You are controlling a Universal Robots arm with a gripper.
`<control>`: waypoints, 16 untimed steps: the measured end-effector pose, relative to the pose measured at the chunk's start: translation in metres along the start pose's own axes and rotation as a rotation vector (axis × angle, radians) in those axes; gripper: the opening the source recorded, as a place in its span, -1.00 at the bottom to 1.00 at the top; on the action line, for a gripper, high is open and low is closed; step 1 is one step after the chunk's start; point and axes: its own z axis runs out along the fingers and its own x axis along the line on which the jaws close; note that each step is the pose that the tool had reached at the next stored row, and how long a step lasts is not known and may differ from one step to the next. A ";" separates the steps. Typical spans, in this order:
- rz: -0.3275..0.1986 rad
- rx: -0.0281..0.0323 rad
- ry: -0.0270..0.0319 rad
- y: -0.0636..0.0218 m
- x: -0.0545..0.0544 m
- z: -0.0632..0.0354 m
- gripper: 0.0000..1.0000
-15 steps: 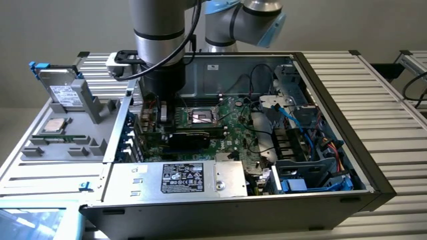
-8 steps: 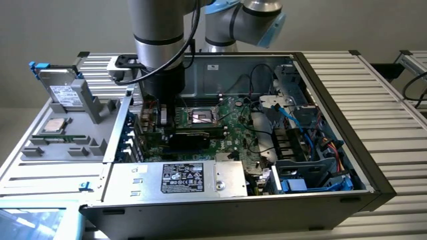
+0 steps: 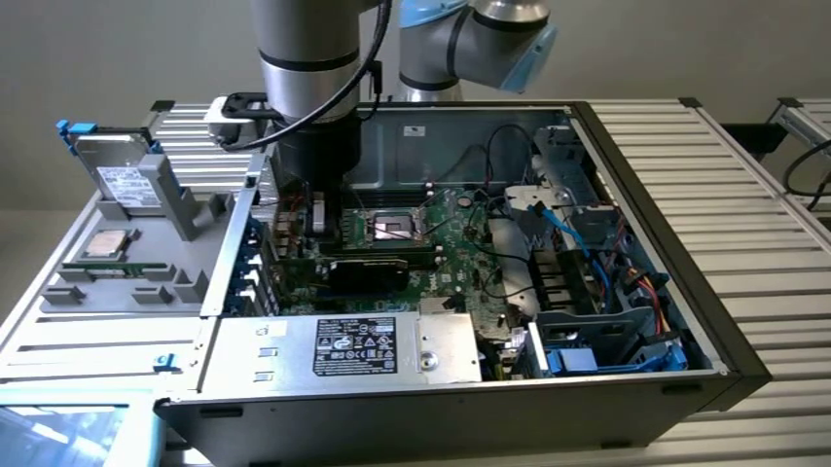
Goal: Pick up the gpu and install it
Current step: 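Press down on the gpu until it lock into place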
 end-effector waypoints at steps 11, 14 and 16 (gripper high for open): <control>0.000 -0.0116 0.0033 -0.0379 0.000 0.0021 -0.76; 0.000 -0.0118 0.0031 -0.0381 -0.001 0.0075 -0.76; 0.000 -0.0142 0.0033 -0.0383 -0.001 0.0111 -0.76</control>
